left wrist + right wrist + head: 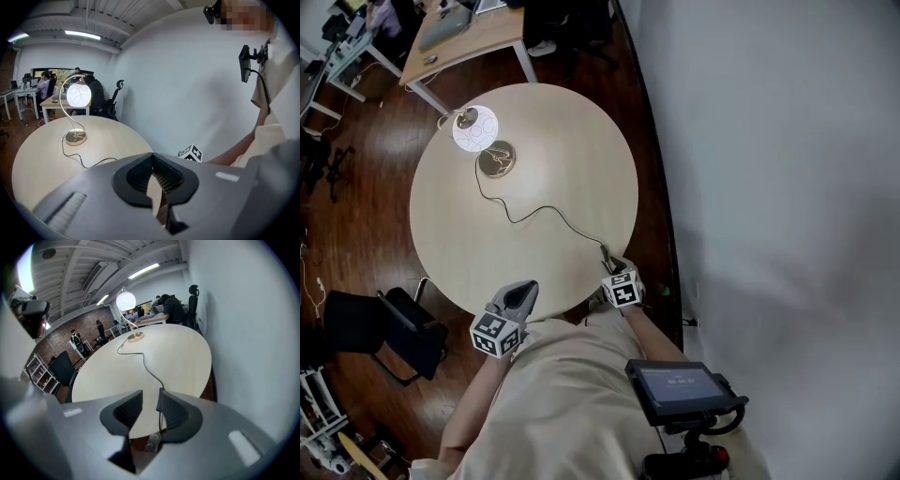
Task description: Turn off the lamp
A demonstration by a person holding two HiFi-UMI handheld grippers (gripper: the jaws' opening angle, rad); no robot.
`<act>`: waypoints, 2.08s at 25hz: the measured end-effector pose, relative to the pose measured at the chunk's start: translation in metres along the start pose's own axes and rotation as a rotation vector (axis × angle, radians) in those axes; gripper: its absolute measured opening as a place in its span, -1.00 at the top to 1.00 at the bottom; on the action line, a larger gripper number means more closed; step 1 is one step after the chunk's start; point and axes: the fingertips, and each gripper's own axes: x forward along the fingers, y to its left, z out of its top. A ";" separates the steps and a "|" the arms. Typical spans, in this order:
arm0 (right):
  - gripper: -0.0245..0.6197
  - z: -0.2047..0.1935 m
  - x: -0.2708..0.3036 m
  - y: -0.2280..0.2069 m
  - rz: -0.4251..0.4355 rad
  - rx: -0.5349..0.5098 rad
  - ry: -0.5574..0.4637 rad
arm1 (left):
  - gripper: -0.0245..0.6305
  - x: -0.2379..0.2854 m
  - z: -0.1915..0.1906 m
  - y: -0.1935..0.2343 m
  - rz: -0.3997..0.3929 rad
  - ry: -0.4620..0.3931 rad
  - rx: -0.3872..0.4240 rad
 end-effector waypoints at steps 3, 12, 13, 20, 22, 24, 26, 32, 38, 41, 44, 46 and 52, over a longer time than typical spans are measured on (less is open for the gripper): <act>0.56 -0.002 -0.002 -0.006 -0.024 0.009 0.002 | 0.97 0.004 0.009 -0.007 -0.028 0.018 0.021; 0.56 0.000 0.004 -0.016 -0.064 0.071 0.033 | 0.97 -0.006 0.020 -0.020 -0.055 0.065 0.052; 0.56 0.000 0.007 -0.016 -0.064 0.075 0.039 | 0.97 -0.008 0.017 -0.020 -0.053 0.070 0.051; 0.56 -0.004 0.013 -0.021 -0.088 0.104 0.134 | 0.97 -0.023 0.011 -0.018 0.002 0.074 0.017; 0.56 -0.009 0.013 -0.025 -0.088 0.110 0.146 | 0.97 -0.023 0.010 -0.023 0.011 0.075 0.012; 0.56 -0.012 0.016 -0.023 -0.084 0.118 0.149 | 0.97 -0.025 0.009 -0.024 0.014 0.074 0.009; 0.56 -0.010 0.019 -0.016 -0.083 0.118 0.153 | 0.97 -0.031 0.008 -0.021 0.017 0.071 0.005; 0.56 -0.006 0.016 -0.014 -0.117 0.110 0.173 | 0.97 -0.040 0.004 -0.020 0.037 0.065 -0.012; 0.56 -0.013 0.016 -0.022 -0.147 0.143 0.195 | 0.97 -0.036 -0.005 -0.024 0.047 0.068 -0.024; 0.62 -0.017 0.013 -0.024 -0.160 0.147 0.205 | 0.97 -0.038 -0.006 -0.026 0.052 0.065 -0.029; 0.62 -0.014 0.011 -0.027 -0.178 0.143 0.204 | 0.97 -0.040 -0.005 -0.024 0.057 0.063 -0.032; 0.63 -0.015 0.014 -0.026 -0.182 0.133 0.211 | 0.97 -0.043 -0.004 -0.022 0.058 0.061 -0.033; 0.63 -0.007 0.017 -0.015 -0.198 0.111 0.208 | 0.97 -0.054 -0.003 -0.013 0.052 0.062 -0.028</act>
